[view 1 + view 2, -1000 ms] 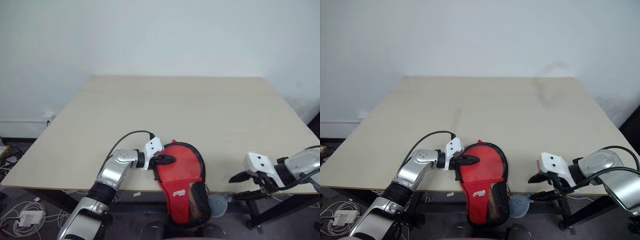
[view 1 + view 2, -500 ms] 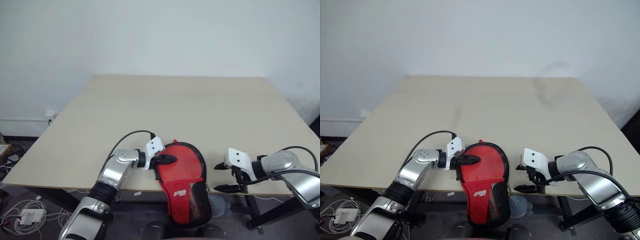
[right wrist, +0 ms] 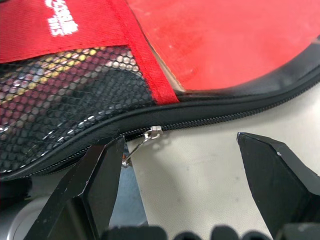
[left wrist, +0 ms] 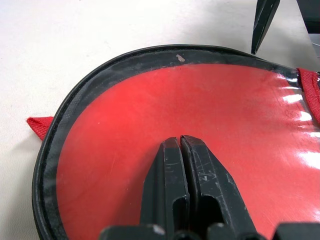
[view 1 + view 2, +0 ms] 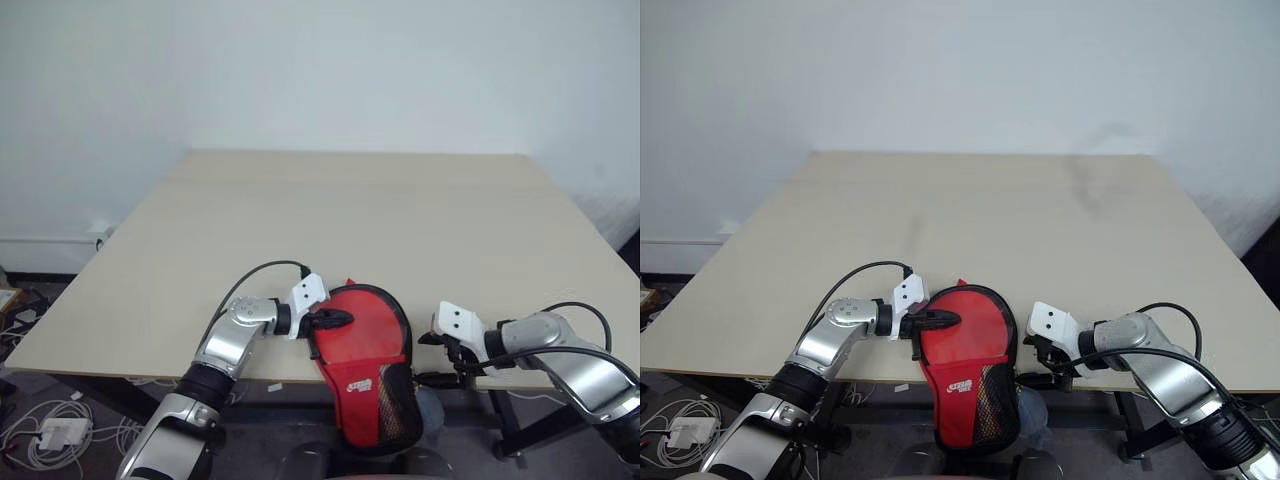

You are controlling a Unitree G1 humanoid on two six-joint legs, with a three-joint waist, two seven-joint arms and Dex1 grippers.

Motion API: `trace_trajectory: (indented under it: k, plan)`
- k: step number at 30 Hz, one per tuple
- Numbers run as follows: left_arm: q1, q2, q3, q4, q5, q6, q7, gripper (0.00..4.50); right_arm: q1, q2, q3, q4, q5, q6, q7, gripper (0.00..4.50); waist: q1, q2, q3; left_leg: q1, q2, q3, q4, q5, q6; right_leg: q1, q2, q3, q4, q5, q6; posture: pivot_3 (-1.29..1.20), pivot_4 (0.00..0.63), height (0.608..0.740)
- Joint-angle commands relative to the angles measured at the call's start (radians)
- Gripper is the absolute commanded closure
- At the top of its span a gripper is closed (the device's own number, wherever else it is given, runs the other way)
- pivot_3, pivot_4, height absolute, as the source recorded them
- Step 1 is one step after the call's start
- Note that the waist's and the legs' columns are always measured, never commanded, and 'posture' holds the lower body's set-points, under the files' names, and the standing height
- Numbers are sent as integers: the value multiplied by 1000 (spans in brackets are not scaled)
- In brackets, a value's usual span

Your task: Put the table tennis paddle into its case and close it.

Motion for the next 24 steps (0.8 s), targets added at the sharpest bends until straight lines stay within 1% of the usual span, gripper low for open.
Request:
trace_trajectory:
  k: [1,3,6,15,16,24]
  plan:
    - [52,29,-41,107,80,45,29,4500,-4,0,4,-51,-8,9,-19,609,0,0,0,0,0,0,0,0,0,0,0,0,0,0,0,0,0,706]
    - [56,32,-40,103,79,47,27,4500,6,-3,12,-59,-14,14,-31,609,0,0,0,0,0,0,0,0,0,0,0,0,0,0,0,0,0,706]
    - [59,36,-40,100,80,48,25,4500,17,-4,17,-77,-15,19,-40,1187,0,0,0,0,0,0,-1,0,0,0,0,0,0,0,0,0,0,706]
    - [49,45,-36,102,78,51,20,4500,28,-14,40,-97,-40,11,-50,4317,0,-1,1,0,0,0,-2,0,0,-1,0,0,-1,0,0,0,0,706]
    - [48,45,-35,102,78,52,19,4500,28,-16,42,-101,-43,11,-51,4479,0,-2,1,0,0,0,-2,0,0,-1,0,0,-1,0,0,0,0,706]
    - [44,45,-35,105,78,51,20,4500,16,-26,48,-107,-53,3,-44,4479,0,-2,2,0,0,0,-5,0,0,-2,0,0,-4,0,0,0,0,706]
